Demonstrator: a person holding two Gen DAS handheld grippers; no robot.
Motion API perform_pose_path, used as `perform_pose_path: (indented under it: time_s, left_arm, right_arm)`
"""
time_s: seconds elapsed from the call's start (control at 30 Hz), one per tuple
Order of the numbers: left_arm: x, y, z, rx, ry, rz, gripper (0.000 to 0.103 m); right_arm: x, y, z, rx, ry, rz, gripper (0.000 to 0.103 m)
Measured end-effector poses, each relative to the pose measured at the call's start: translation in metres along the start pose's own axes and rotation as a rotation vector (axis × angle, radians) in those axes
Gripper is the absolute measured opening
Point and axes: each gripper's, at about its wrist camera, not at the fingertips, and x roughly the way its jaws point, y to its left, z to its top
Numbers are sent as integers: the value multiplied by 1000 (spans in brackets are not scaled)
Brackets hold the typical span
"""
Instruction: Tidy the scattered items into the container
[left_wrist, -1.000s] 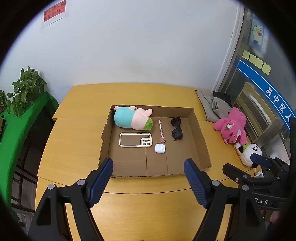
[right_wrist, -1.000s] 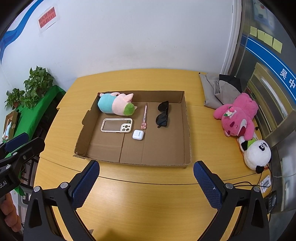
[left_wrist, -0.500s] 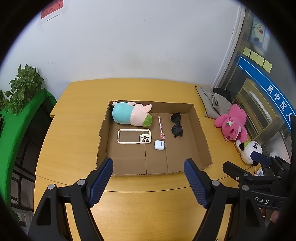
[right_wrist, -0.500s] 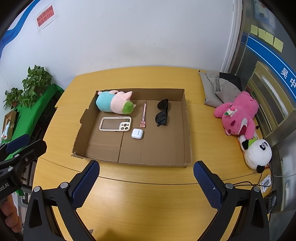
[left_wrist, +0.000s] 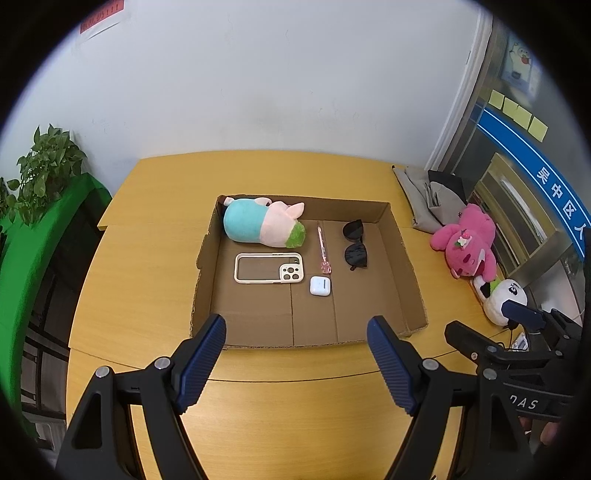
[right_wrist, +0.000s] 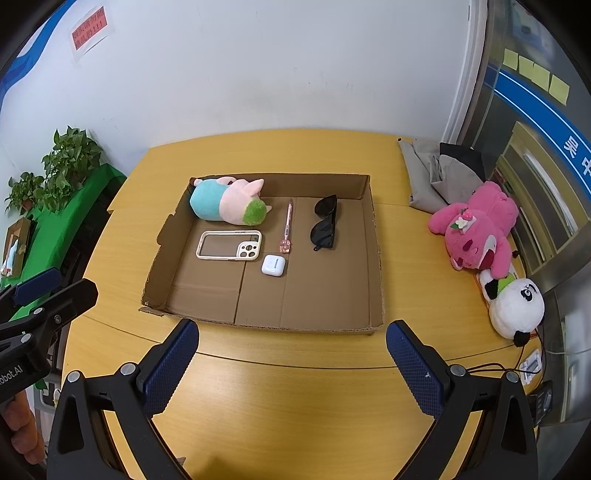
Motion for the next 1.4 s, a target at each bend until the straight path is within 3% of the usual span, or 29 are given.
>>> perform_pose_path:
  time_s: [1.4]
  left_arm:
    - [15,5,-4,6,38,1,79]
  right_arm:
    - [18,5,-2,-3,36,3,103]
